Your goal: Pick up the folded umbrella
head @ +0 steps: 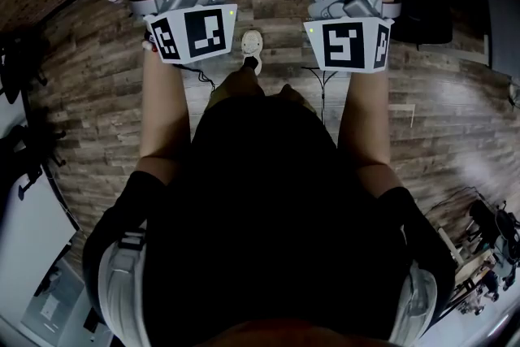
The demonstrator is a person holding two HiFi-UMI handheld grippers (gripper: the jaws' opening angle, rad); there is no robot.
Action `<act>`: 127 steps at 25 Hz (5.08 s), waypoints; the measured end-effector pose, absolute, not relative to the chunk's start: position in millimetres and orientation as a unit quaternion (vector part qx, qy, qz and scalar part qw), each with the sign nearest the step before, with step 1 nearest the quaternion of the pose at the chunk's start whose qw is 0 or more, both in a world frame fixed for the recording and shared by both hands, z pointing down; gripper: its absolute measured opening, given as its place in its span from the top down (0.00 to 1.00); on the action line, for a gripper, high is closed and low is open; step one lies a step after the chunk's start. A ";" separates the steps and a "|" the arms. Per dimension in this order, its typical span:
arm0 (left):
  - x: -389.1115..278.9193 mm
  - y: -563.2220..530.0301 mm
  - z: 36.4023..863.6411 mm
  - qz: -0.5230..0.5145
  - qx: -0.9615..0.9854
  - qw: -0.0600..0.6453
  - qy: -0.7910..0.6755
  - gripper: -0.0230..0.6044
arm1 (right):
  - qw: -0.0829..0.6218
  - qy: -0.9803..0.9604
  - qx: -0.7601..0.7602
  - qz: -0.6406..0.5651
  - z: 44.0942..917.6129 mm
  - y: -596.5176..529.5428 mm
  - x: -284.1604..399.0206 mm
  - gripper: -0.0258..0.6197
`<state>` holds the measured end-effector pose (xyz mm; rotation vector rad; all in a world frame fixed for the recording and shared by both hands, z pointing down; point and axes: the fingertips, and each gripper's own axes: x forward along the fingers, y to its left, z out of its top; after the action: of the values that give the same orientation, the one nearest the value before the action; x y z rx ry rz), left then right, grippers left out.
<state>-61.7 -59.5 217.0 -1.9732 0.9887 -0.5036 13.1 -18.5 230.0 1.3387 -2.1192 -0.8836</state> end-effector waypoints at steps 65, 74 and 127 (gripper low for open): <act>-66.3 -264.5 238.5 -0.191 -0.823 0.420 0.331 0.94 | 0.269 -0.735 0.531 -0.324 225.5 -226.1 -1.2 0.91; -63.3 -266.6 233.6 -0.191 -0.823 0.419 0.333 0.94 | 0.255 -0.743 0.527 -0.324 221.8 -232.1 -0.3 0.91; -57.7 -305.4 394.8 -0.406 -0.800 0.133 0.421 0.83 | 0.220 -0.841 0.407 -0.281 282.6 -286.7 31.8 0.91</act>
<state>-57.7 -305.4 394.8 -2.3205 1.2206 -1.1766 31.8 -286.7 282.6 1.1255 -2.3256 -0.7786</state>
